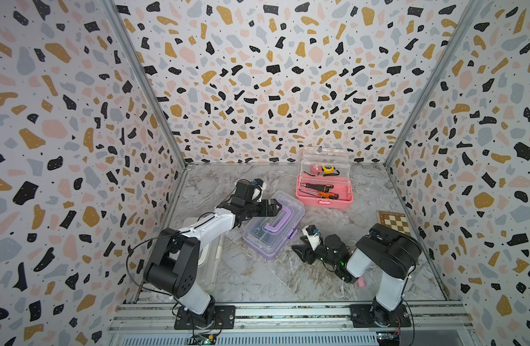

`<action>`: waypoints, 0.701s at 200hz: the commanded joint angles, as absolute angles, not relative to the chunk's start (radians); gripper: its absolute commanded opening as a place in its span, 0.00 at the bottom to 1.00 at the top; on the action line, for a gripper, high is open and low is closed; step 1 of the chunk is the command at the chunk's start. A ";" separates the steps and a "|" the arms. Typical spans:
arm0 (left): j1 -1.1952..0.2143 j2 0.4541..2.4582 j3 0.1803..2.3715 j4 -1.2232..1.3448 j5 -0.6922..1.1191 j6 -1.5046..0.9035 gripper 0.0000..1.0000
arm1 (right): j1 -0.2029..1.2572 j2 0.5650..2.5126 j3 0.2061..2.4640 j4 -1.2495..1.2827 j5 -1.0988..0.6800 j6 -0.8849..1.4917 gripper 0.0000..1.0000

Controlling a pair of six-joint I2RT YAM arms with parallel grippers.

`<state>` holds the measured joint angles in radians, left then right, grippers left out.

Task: Close toolboxes
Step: Adjust the toolbox at the center of the board, then fasten the toolbox latch on the toolbox.

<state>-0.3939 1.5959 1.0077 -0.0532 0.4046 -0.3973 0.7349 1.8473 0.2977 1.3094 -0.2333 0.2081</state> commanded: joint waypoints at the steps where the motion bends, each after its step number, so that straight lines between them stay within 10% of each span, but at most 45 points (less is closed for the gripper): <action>1: -0.389 1.596 1.022 -0.055 0.421 -0.364 0.99 | 0.735 1.832 0.321 1.428 -0.200 0.166 0.65; 140: -0.369 1.621 0.999 -0.055 0.428 -0.362 0.99 | 0.736 1.866 0.404 1.394 -0.255 0.184 0.60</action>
<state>-0.3775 1.6108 1.0077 -0.0624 0.4110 -0.3775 0.7353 1.8683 0.3759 1.3758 -0.2531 0.1833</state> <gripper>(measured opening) 0.990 0.598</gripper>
